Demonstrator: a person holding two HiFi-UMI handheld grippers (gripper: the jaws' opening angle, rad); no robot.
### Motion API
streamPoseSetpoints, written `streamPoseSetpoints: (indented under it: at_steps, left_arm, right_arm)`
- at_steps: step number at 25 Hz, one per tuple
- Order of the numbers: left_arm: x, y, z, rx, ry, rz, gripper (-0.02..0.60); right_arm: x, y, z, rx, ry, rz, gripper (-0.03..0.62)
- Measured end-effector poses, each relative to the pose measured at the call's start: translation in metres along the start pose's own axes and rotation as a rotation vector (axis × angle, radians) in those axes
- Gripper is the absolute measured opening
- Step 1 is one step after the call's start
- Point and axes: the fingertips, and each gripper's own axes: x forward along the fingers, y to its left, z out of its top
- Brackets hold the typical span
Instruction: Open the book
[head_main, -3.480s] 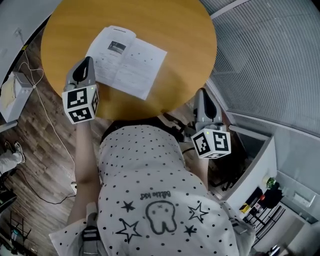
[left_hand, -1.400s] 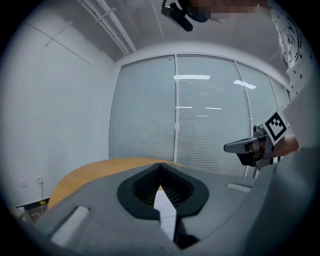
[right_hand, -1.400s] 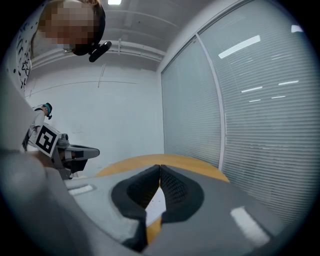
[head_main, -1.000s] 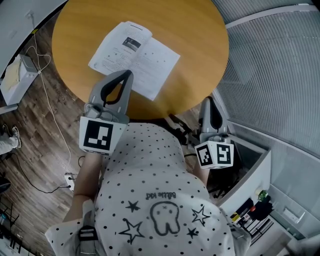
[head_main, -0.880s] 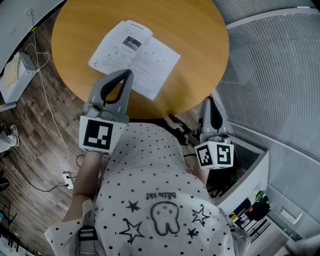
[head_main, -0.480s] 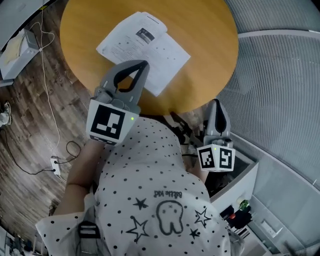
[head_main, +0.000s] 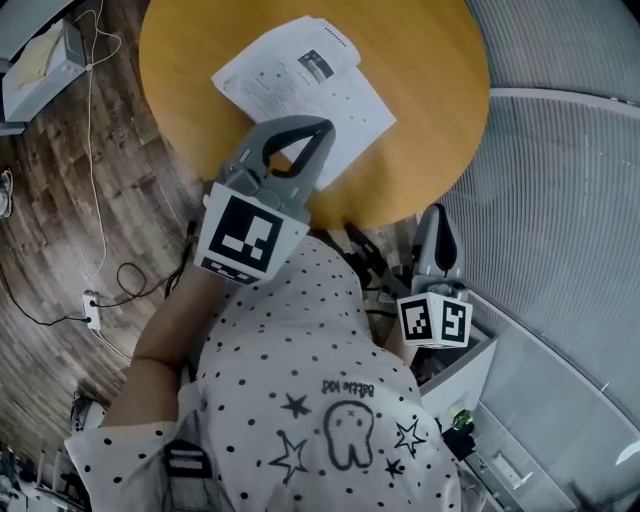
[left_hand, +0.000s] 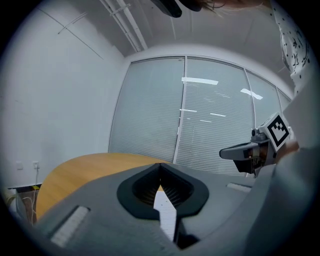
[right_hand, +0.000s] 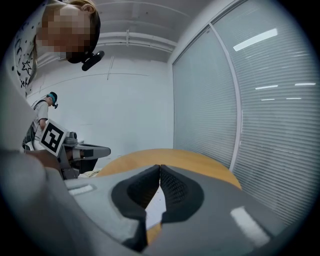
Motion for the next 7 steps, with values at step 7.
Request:
streamPoseSetpoints:
  at_steps: [7]
  left_arm:
    - [-0.0017, -0.0052, 0.0023, 0.002, -0.009, -0.015, 0.009]
  right_arm:
    - [-0.0007, 0.003, 0.0023, -0.01, 0.001, 0.01, 0.005]
